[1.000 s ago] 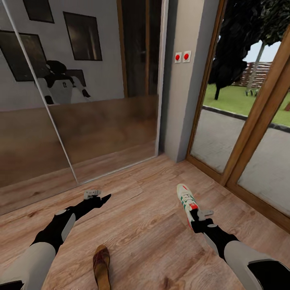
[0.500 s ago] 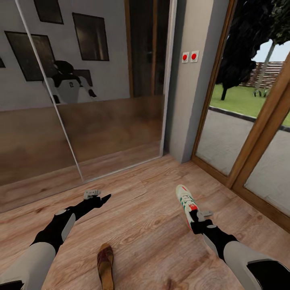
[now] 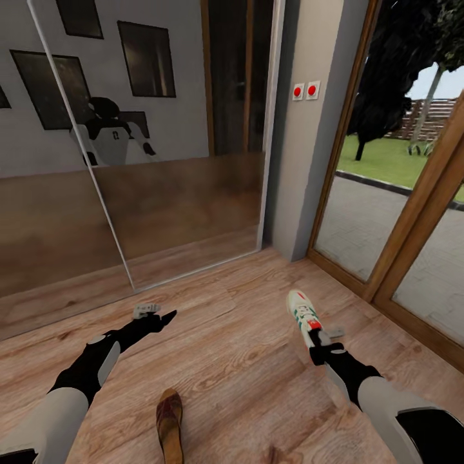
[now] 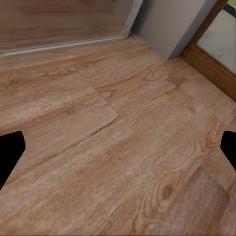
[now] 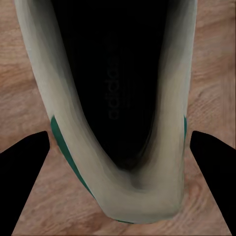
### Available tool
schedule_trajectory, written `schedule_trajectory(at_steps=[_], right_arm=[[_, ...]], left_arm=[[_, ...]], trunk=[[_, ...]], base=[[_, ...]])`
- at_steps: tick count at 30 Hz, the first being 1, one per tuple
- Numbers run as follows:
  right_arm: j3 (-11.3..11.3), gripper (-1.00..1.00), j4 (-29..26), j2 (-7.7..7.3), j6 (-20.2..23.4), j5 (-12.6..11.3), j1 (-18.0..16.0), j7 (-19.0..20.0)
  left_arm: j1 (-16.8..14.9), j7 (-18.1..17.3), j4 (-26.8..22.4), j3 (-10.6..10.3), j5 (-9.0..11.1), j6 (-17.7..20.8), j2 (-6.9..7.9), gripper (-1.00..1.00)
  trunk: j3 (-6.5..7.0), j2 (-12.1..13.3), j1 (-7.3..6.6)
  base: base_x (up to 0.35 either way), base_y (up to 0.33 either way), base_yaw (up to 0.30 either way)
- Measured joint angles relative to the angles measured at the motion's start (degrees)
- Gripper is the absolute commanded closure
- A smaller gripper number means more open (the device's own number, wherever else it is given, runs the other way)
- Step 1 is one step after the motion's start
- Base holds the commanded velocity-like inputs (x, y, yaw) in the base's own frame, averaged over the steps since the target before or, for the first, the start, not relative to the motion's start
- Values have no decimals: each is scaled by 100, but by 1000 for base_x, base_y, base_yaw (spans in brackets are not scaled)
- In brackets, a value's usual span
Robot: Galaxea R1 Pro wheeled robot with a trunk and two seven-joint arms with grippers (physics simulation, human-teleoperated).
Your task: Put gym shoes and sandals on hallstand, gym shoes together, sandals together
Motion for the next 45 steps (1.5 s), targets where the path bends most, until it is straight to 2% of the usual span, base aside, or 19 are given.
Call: schedule_trajectory(at_steps=[5,6,10,13,18,20,21,25,30,31,32,33,34,37,40,42,45], right_arm=[[6,100,-240,-2,808,-6,-370,-271],[5,100,-284,-4,987,-2,-506,-319],[-9,100,-305,-2,1180,-40,-668,-370],[-19,100,-254,-1,1240,-55,-721,-388],[-27,100,-193,10,1260,-72,-759,-373],[-38,100,-184,19,1182,-76,-765,-368],[-59,100,-170,30,981,-81,-765,-363],[-103,100,-102,112,346,-159,-762,-351],[-120,100,-68,243,-27,-190,-761,-348],[-121,100,-66,251,-84,-192,-761,-348],[-118,100,-58,263,-179,-195,-759,-347],[-125,100,-57,263,-183,-195,-759,-347],[-119,100,-30,284,-246,-198,-756,-347],[-113,100,34,344,-328,-200,-752,-347],[-114,100,58,454,-354,-197,-751,-347],[-111,100,67,538,-368,-197,-750,-340],[-113,100,71,594,-373,-195,-750,-341]], left_arm=[[0,543,2,-10,-2,19,-2,-100],[0,833,5,-19,-2,22,-7,-100],[-1,1474,24,-43,-3,84,-47,-100],[-3,1919,167,-63,-4,263,-200,-100],[-1,2418,583,-88,-6,481,-627,-100],[-3,2519,692,-103,3,516,-773,-100],[-2,2582,759,-104,9,539,-867,-100],[-2,2664,842,-72,26,570,-996,-100],[-2,2694,900,119,43,587,-1022,-100],[-1,2695,943,190,43,588,-1022,-100],[-1,2695,1071,359,42,584,-1023,-100],[-2,2695,1075,365,44,584,-1024,-100],[-1,2695,1178,527,41,580,-1025,-100],[-2,2699,1302,753,36,579,-1026,-100],[-2,2902,1340,816,35,595,-1026,-100],[-4,3380,1390,881,26,602,-1027,-100],[-3,3640,1628,928,28,586,-1019,-100]], trunk=[[0,0,0],[1,0,0],[0,0,0],[0,0,1],[-1,0,0],[0,0,0],[0,0,0],[0,0,0],[0,0,0],[0,0,0],[-1,0,0],[0,0,0],[-1,0,1],[-1,0,1],[-1,0,0],[-2,0,0],[-13,0,1]], base=[[0,0,0],[0,0,0],[0,0,0],[0,0,0],[0,0,0],[0,0,0],[0,0,0],[0,0,0],[0,0,0],[0,0,0],[0,0,0],[0,0,0],[0,0,0],[0,0,0],[0,0,0],[0,0,0],[0,0,0]])
